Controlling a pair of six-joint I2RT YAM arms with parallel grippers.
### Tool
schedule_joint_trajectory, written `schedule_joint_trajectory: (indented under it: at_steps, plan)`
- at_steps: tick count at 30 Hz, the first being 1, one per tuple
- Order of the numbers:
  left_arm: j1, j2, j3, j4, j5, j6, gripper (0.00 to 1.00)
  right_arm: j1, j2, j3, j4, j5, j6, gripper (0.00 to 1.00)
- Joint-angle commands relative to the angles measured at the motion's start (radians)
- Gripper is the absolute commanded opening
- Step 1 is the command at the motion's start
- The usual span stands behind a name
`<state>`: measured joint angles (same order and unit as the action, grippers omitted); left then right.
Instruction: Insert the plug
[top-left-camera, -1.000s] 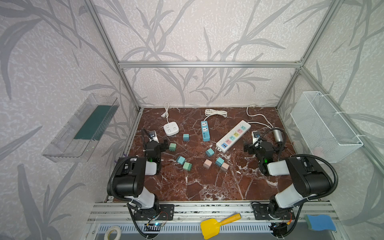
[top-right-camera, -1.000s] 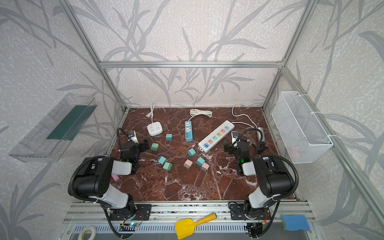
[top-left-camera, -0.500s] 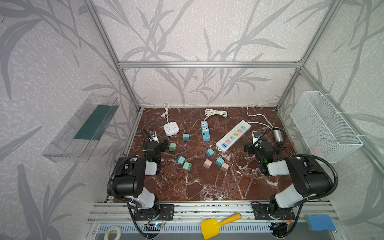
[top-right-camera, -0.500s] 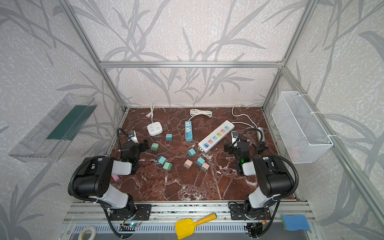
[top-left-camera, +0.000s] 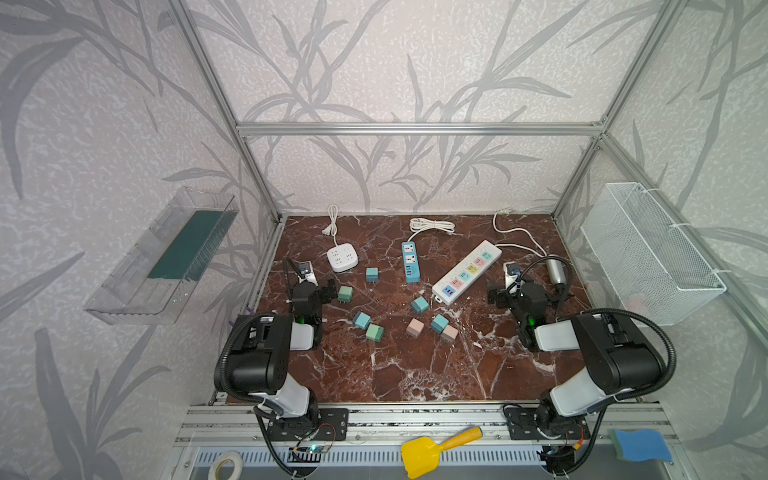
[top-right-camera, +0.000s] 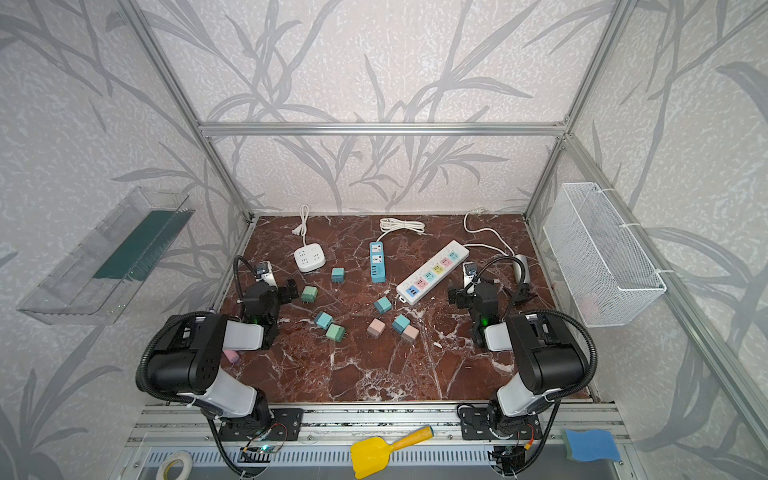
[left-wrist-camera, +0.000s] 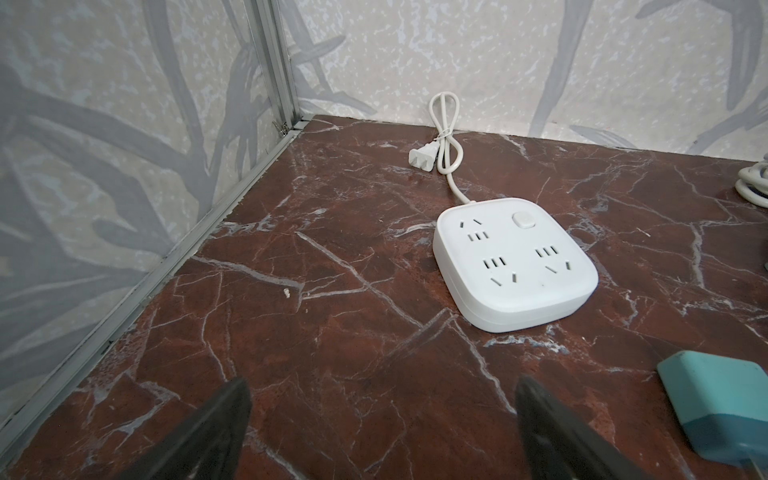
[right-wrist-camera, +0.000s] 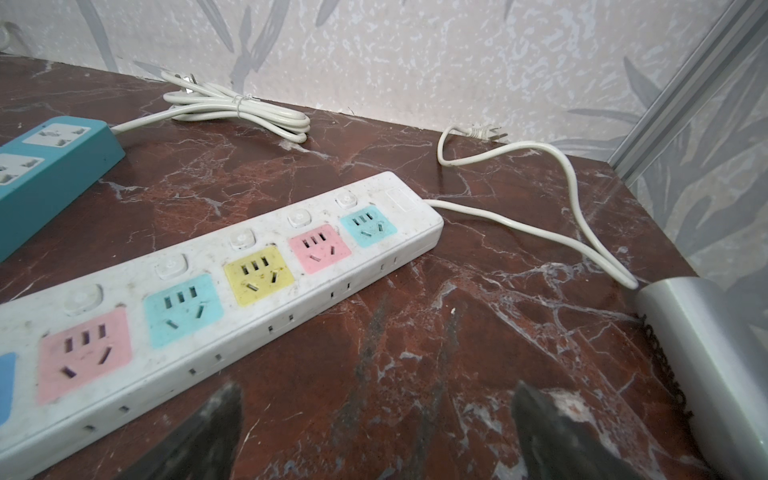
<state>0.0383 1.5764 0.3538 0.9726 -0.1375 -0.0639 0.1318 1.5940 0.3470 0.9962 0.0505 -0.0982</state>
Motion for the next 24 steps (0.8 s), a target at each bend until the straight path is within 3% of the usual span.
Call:
schedule_joint_trajectory:
  at_steps: [1, 5, 8, 10, 11, 13, 14, 15, 16, 18, 20, 21, 24]
  plan:
    - [-0.003, -0.033, 0.005, -0.007, -0.016, 0.006, 0.99, -0.007, -0.005, 0.028, -0.011, -0.008, 0.005, 0.99]
    - [-0.006, -0.242, 0.097, -0.356, 0.007, 0.009, 0.99, 0.007, -0.068, 0.045, -0.085, 0.137, 0.030, 0.99]
    - [-0.009, -0.376, 0.239, -0.657, 0.014, -0.042, 0.99, 0.037, -0.229, 0.188, -0.449, 0.214, 0.027, 0.99]
    - [-0.010, -0.432, 0.316, -0.748, 0.027, -0.121, 0.99, 0.069, -0.313, 0.339, -0.736, 0.277, 0.056, 0.99]
    - [-0.010, -0.453, 0.366, -0.800, 0.039, -0.187, 0.99, 0.075, -0.338, 0.418, -0.874, 0.305, 0.091, 0.99]
    - [-0.008, -0.488, 0.481, -0.985, 0.008, -0.423, 0.99, 0.073, -0.369, 0.578, -1.171, 0.369, 0.287, 0.99]
    - [0.000, -0.495, 0.530, -1.039, 0.060, -0.477, 0.99, 0.064, -0.379, 0.620, -1.244, 0.366, 0.357, 0.99]
    - [0.015, -0.497, 0.564, -1.060, 0.157, -0.477, 0.99, 0.050, -0.398, 0.617, -1.239, 0.258, 0.379, 0.99]
    - [0.016, -0.495, 0.572, -1.048, 0.159, -0.514, 0.99, 0.033, -0.420, 0.595, -1.205, 0.132, 0.386, 0.99]
    - [0.032, -0.499, 0.531, -0.979, 0.116, -0.702, 0.99, 0.020, -0.467, 0.534, -1.141, -0.001, 0.489, 0.99]
    - [0.084, -0.461, 0.509, -0.838, 0.312, -0.757, 0.99, 0.020, -0.493, 0.535, -1.179, -0.040, 0.538, 0.99]
    - [0.095, -0.431, 0.534, -0.840, 0.365, -0.787, 0.93, 0.022, -0.483, 0.562, -1.243, -0.041, 0.560, 0.93]
    - [0.081, -0.325, 0.633, -0.887, 0.458, -0.798, 0.84, 0.034, -0.413, 0.634, -1.420, -0.026, 0.616, 0.90]
